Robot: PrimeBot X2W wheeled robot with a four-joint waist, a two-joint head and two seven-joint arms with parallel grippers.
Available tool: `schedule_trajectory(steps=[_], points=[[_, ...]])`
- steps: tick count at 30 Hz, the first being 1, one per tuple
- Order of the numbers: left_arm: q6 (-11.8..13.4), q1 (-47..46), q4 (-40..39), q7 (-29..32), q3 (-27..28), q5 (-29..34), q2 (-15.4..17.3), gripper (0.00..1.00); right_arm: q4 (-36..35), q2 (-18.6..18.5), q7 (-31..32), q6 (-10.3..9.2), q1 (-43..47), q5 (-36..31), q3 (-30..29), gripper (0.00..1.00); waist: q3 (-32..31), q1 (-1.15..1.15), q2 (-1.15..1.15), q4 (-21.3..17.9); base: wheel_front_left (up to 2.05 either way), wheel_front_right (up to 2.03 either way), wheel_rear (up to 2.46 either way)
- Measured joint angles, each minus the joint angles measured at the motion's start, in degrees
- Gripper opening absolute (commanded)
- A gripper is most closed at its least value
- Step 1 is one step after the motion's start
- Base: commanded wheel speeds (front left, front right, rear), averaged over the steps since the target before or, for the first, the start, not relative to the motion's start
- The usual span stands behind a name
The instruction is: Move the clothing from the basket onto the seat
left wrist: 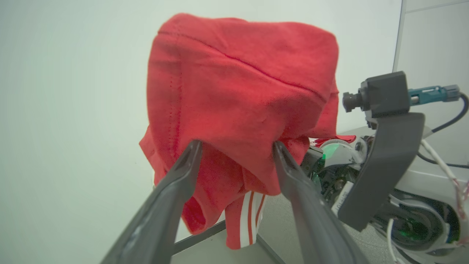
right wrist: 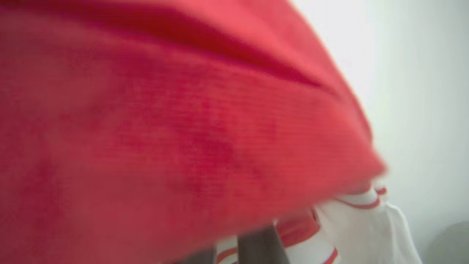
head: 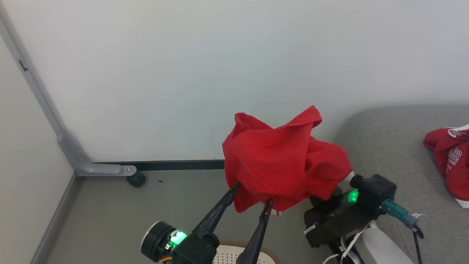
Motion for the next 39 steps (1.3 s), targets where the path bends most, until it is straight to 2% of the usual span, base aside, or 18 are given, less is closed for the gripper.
schedule_trajectory(steps=[9,17,23,29,39], points=[[0.3,4.8,-0.5,1.0,-0.7,0.4,2.9,1.00,-0.4,-4.5,-0.7,-2.41,-0.8,0.1,-6.6,0.00,0.0,0.00,0.00,-3.5,0.00,0.00,0.00],[0.5,7.5,-0.6,1.3,-2.0,0.9,3.8,1.00,-2.0,-9.3,-1.2,-4.49,-0.7,1.3,-13.0,0.00,0.8,0.00,0.00,-7.2,0.00,0.00,0.00],[0.6,9.0,-2.0,1.5,-3.1,1.5,4.1,1.00,-5.2,-10.2,-1.3,-6.00,0.3,1.9,-15.9,0.00,2.1,0.00,0.00,-9.9,0.00,0.00,0.00],[0.5,8.7,-2.8,2.0,-4.0,2.9,4.0,1.00,-6.0,-10.2,-1.3,-6.60,0.5,2.6,-17.4,0.00,4.2,0.00,0.00,-13.0,0.00,0.00,0.00],[-0.1,5.6,-3.1,4.1,-4.6,4.5,4.6,1.00,-5.7,-11.2,-1.7,-6.65,-2.6,3.8,-21.6,0.00,9.0,0.00,0.00,-19.3,0.00,0.00,0.00]])
